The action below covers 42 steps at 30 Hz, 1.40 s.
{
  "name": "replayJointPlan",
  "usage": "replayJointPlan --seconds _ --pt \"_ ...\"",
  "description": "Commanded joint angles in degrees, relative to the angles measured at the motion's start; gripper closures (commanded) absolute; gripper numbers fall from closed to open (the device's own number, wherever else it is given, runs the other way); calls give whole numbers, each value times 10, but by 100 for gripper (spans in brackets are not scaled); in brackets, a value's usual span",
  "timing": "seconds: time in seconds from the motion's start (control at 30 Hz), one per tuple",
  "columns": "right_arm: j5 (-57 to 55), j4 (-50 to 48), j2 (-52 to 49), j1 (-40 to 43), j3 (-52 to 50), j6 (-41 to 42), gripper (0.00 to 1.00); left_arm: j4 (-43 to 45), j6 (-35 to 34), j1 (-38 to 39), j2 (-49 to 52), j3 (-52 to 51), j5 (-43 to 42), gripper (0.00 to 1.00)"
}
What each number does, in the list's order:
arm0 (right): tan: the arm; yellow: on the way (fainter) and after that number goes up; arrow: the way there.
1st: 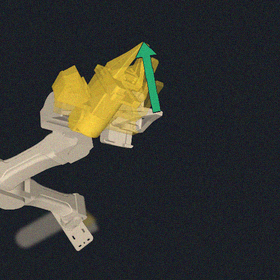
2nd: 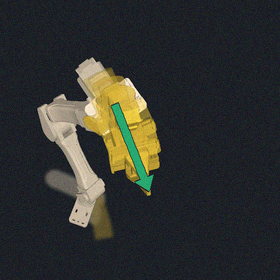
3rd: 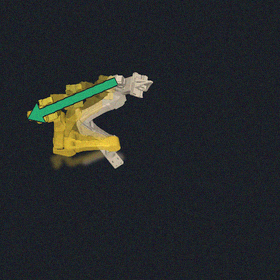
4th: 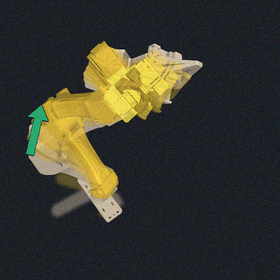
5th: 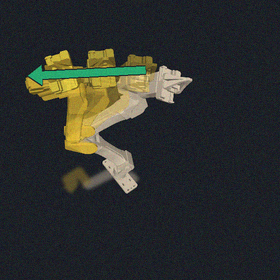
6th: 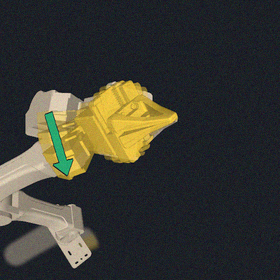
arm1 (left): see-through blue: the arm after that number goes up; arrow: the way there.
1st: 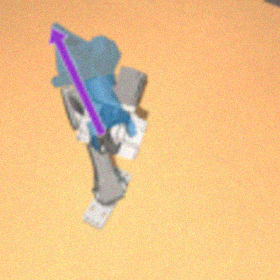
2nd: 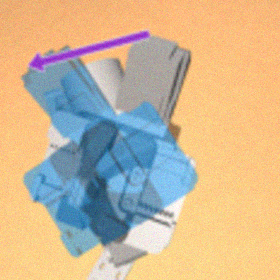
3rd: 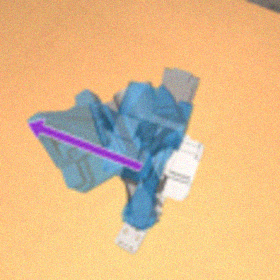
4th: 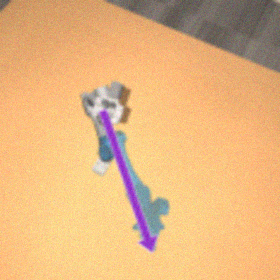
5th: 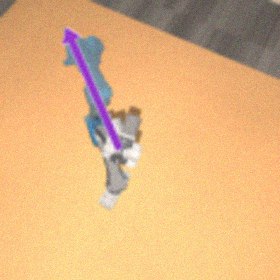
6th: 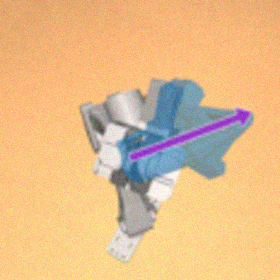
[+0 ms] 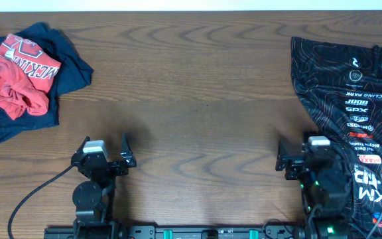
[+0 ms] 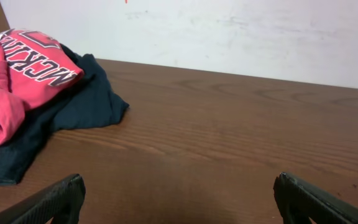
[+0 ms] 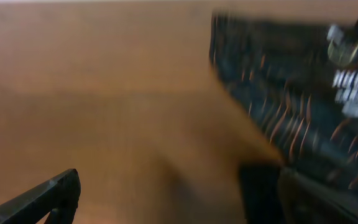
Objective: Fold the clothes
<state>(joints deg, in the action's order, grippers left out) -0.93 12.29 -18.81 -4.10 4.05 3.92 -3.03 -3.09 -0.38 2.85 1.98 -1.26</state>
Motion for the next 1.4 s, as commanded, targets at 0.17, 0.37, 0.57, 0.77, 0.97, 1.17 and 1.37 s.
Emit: replayJointPlan --seconds 0.17,0.37,0.57,0.77,0.97,1.17,1.37 --pt "-9 126 -160 -5 173 -19 1 -6 -17 -5 0 -9 -69 2" --pt "4 217 -238 -5 314 -18 1 -12 -19 -5 1 24 -74 2" --pt "16 321 -296 -5 448 -9 1 -51 -21 -5 45 118 -108 2" --pt "16 450 -346 -5 568 37 1 -170 -21 -5 163 266 -111 2" --pt "41 597 -420 -5 679 70 1 -277 -21 -4 297 401 -153 2" --pt "77 696 -491 -5 755 69 1 -362 -21 -5 398 497 -209 2" --pt "102 716 -499 -5 763 68 1 -362 -21 -5 424 504 -223 2"
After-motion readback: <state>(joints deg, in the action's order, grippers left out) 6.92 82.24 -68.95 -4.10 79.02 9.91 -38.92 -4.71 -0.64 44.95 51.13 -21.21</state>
